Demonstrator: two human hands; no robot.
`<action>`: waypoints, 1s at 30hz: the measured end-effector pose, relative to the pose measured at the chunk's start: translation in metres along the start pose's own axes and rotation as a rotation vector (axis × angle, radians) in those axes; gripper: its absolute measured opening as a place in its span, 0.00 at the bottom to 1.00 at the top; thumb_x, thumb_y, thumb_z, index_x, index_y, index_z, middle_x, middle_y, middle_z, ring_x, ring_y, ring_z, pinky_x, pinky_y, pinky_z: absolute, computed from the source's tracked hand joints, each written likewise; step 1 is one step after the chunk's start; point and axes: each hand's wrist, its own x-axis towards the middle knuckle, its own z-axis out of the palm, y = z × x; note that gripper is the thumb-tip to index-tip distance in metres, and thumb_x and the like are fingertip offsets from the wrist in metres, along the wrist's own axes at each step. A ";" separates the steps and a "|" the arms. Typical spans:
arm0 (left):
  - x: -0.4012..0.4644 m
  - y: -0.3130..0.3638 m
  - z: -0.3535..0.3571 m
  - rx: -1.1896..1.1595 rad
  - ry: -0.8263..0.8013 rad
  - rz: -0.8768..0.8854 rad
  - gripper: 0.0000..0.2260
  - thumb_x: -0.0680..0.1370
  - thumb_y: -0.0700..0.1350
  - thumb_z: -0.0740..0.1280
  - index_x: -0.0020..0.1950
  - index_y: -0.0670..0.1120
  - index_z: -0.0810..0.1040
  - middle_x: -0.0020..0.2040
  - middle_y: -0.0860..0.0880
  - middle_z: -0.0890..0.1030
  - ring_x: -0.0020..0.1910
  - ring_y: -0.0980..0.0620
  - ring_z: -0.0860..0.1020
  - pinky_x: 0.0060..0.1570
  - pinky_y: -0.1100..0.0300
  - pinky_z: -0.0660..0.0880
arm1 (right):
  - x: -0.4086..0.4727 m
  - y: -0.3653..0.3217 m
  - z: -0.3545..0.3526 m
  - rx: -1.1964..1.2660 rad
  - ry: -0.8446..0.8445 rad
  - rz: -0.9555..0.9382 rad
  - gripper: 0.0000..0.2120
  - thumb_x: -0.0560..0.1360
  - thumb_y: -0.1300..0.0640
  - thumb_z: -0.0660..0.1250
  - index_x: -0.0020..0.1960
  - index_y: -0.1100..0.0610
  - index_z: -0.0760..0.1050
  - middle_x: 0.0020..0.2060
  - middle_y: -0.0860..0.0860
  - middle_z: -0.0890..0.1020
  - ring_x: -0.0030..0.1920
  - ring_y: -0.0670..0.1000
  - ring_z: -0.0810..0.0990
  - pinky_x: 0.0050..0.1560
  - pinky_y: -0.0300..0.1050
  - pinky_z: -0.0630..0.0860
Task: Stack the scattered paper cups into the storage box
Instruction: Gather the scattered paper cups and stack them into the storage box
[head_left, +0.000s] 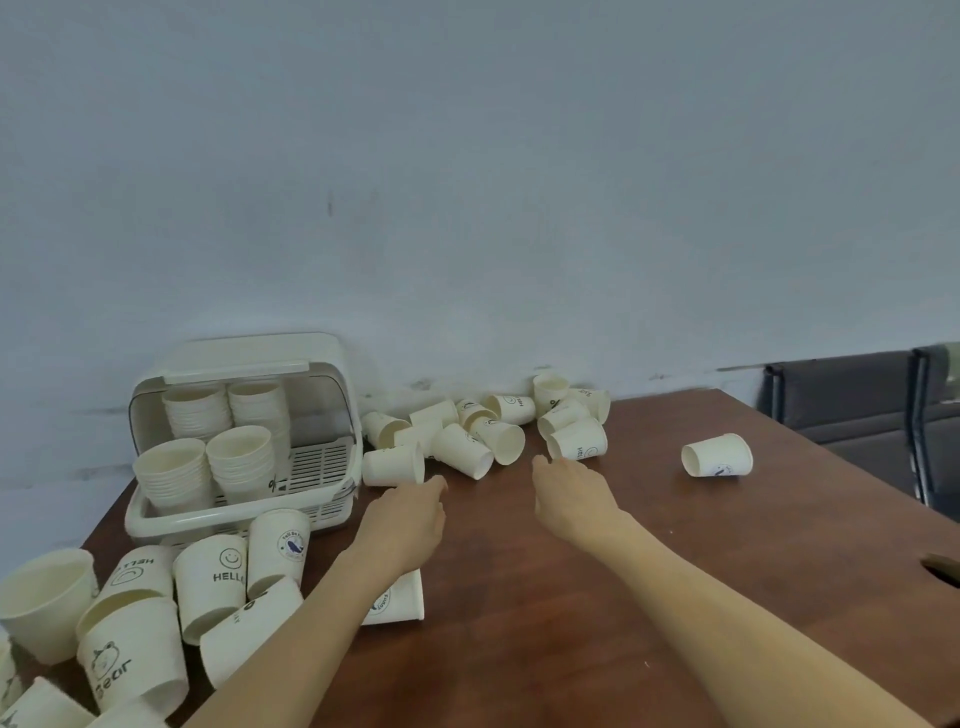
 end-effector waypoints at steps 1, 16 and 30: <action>0.004 0.003 0.002 0.001 -0.009 -0.002 0.13 0.81 0.47 0.54 0.64 0.49 0.70 0.52 0.48 0.80 0.50 0.47 0.78 0.50 0.49 0.76 | 0.001 0.005 0.002 0.003 -0.008 0.008 0.08 0.76 0.62 0.59 0.55 0.60 0.69 0.52 0.56 0.77 0.53 0.59 0.77 0.41 0.47 0.66; 0.126 0.015 0.040 -0.269 0.013 -0.317 0.21 0.80 0.46 0.56 0.73 0.43 0.62 0.63 0.41 0.75 0.63 0.40 0.71 0.59 0.49 0.70 | 0.040 0.071 0.051 0.062 -0.038 0.142 0.07 0.77 0.60 0.57 0.54 0.57 0.68 0.51 0.54 0.77 0.51 0.58 0.78 0.43 0.48 0.69; 0.175 0.015 0.053 -0.101 -0.162 -0.282 0.30 0.69 0.59 0.67 0.66 0.47 0.63 0.53 0.51 0.78 0.47 0.45 0.79 0.46 0.51 0.71 | 0.085 0.093 0.088 0.115 0.063 0.276 0.14 0.76 0.62 0.56 0.62 0.60 0.64 0.49 0.56 0.79 0.49 0.59 0.79 0.39 0.46 0.66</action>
